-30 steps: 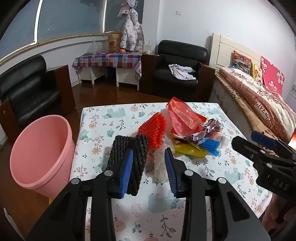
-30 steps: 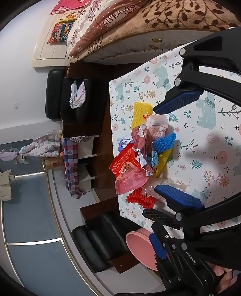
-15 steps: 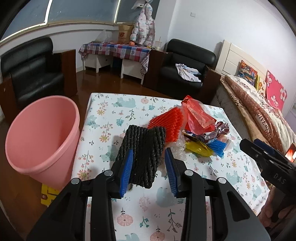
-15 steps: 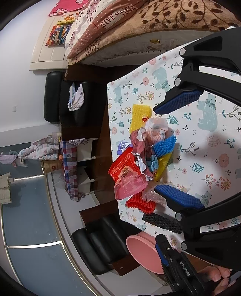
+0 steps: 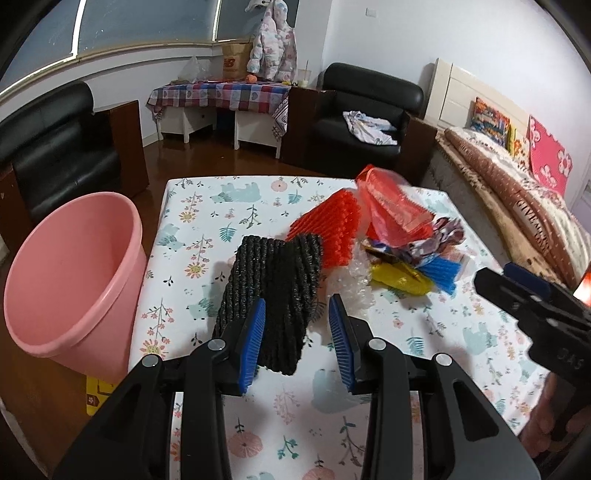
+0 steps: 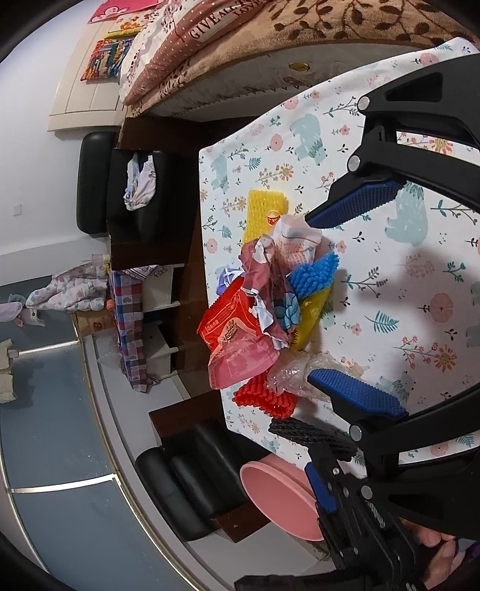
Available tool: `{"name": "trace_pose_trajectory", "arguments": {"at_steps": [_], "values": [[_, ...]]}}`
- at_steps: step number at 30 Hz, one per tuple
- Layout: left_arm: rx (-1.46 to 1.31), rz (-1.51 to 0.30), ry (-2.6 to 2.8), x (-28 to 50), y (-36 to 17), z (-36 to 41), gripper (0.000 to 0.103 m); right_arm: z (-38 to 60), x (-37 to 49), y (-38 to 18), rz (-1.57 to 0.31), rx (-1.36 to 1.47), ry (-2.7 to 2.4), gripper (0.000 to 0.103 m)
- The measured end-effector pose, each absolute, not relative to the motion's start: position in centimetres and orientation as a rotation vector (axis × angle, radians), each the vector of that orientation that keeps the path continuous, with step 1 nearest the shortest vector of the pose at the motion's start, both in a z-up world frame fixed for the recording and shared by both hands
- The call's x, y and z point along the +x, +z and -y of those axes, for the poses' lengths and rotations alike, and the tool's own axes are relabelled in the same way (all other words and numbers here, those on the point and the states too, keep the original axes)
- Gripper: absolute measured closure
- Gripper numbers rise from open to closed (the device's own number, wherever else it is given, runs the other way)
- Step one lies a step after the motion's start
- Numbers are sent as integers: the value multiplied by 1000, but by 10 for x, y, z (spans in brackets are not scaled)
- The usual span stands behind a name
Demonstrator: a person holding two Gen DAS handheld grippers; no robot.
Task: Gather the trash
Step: 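Close the left tool on the black knitted scrub pad, then grasp the red spiky plastic brush with the right tool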
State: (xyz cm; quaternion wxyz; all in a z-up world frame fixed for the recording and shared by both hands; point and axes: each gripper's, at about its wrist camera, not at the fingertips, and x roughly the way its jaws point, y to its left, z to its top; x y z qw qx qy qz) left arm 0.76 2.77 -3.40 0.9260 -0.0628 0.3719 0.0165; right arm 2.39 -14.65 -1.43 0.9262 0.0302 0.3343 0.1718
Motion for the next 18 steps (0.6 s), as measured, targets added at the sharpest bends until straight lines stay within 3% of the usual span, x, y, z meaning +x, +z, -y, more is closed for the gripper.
{"name": "trace_pose_trajectory", "arguments": {"at_steps": [6,7,10,18], "values": [[-102,-787,45,15,-43,-28,67,143,25,-18,-699,68,378,25],[-99,-785,43,15,-44,-28,69,142,25,-19,-700,67,383,25],[-100,-788,24,15,-45,-29,88,137,25,-19,-707,63,408,30],[-152,-747,-11,7,-36,-39,93,112,30,-19,-740,59,501,40]]}}
